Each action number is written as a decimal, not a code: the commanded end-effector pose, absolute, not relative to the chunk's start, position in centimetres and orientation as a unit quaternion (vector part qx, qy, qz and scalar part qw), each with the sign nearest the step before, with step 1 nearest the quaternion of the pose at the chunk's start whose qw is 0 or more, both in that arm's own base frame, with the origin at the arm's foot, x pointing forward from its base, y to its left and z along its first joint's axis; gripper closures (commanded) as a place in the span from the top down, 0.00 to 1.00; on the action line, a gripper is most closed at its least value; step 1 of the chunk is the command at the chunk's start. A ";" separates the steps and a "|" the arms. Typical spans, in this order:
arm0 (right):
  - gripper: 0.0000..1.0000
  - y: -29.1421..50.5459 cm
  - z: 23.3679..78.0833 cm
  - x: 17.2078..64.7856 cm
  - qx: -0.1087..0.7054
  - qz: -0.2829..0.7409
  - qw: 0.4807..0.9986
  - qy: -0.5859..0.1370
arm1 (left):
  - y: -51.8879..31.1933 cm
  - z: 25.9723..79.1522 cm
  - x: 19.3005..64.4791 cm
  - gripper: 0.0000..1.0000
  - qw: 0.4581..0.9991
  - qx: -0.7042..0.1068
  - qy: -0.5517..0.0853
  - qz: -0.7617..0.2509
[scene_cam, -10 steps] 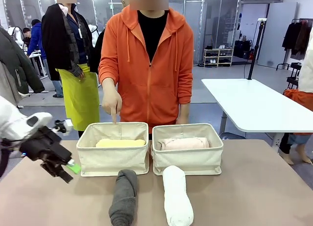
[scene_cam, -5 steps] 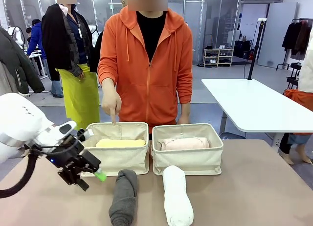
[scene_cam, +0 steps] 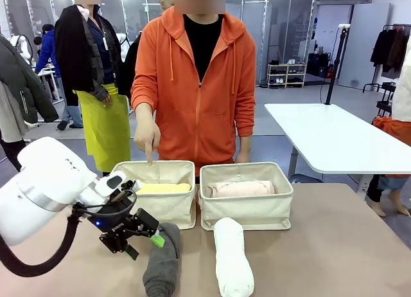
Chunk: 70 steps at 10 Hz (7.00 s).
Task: Divide the towels into two baskets.
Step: Pick up one hotel-folded towel from the bottom of the table and place it in the Fabric basket indicated by the person.
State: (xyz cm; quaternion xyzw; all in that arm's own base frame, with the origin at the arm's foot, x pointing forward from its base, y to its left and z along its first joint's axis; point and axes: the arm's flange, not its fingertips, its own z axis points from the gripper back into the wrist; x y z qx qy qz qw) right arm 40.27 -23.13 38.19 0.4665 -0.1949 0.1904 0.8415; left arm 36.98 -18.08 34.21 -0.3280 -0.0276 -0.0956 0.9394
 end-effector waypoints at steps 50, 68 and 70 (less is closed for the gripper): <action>1.00 -22.8 38.3 40.2 0.464 0.190 0.842 -0.200 | -21.5 41.7 59.7 1.00 0.687 -0.024 -0.043 -0.725; 1.00 -22.8 38.3 40.2 0.464 0.190 0.842 -0.200 | -17.5 49.5 57.9 1.00 0.752 -0.072 -0.101 -0.648; 1.00 -22.8 38.3 40.2 0.464 0.190 0.842 -0.200 | -11.6 53.0 54.4 1.00 0.800 -0.139 -0.128 -0.569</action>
